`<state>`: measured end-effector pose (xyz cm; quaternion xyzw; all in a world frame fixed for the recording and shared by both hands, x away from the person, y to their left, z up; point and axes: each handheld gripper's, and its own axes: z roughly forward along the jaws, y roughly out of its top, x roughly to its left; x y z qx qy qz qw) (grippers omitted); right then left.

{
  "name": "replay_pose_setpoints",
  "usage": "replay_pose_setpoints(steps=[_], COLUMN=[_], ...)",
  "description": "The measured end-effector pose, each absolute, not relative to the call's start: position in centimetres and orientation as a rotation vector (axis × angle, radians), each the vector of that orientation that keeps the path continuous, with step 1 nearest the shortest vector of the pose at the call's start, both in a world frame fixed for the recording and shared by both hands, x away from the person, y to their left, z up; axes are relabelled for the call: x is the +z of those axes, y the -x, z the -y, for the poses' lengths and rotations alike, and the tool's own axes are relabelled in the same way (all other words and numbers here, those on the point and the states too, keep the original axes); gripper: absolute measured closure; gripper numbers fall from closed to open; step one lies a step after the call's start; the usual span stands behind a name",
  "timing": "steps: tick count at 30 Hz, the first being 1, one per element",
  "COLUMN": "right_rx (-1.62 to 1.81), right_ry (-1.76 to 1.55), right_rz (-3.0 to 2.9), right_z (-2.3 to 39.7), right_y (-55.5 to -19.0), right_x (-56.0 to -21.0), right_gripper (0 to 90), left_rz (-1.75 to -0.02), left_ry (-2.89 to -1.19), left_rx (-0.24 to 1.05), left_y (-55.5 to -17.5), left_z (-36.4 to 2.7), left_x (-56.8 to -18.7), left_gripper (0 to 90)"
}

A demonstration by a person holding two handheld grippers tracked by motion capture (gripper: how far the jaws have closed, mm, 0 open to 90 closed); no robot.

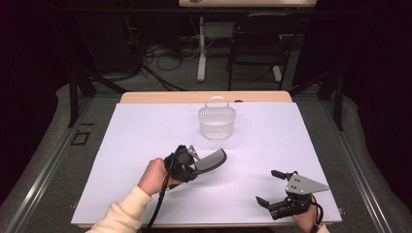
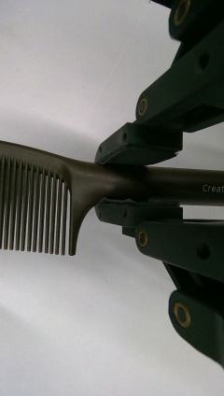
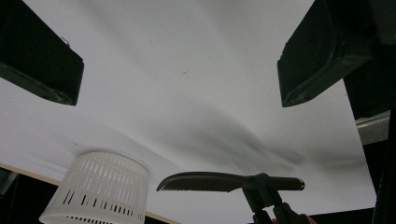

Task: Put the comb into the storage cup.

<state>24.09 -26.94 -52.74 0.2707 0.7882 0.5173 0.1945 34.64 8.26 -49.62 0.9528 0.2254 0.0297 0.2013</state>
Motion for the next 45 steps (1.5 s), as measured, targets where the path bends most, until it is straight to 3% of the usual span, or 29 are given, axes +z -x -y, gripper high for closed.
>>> replay_pose_setpoints(steps=[45], right_rx=[1.447], right_ry=[-0.759], right_rz=[-2.214], right_z=[27.0], right_y=[-24.2], right_x=[-52.8], right_gripper=[0.1], left_rz=[-0.794], left_ry=[-2.368], left_rx=[0.212], left_y=[-34.4], left_z=[-11.6], left_x=[-50.7], left_gripper=[71.9])
